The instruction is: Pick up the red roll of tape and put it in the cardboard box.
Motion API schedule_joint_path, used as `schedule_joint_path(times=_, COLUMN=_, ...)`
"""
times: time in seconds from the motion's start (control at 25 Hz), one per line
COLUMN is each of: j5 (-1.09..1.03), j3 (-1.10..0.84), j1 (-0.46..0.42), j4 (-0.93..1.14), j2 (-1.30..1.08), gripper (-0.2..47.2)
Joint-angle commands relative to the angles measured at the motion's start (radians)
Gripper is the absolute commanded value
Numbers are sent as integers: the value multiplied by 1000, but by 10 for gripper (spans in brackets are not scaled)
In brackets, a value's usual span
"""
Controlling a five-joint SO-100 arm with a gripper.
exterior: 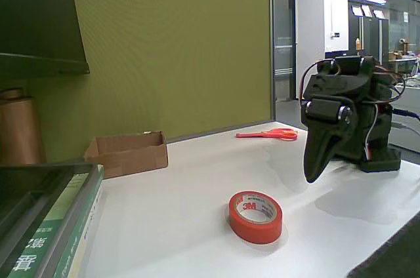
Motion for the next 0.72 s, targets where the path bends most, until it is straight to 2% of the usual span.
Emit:
schedule_joint_path(times=0.0, j5=-2, j3=35, j1=-5, j4=-2, j2=83, gripper=-1)
schedule_joint_path(times=0.4, j5=-2, j3=37, j1=-5, j4=-2, j2=83, gripper=-1)
schedule_joint_path(times=0.48, j5=-2, j3=37, j1=-5, j4=-2, j2=83, gripper=15)
schedule_joint_path(times=0.52, j5=-2, j3=37, j1=-5, j4=-2, j2=83, gripper=0)
schedule_joint_path(times=0.68, j5=-5, j3=40, j1=-11, j4=-18, j2=83, gripper=-1)
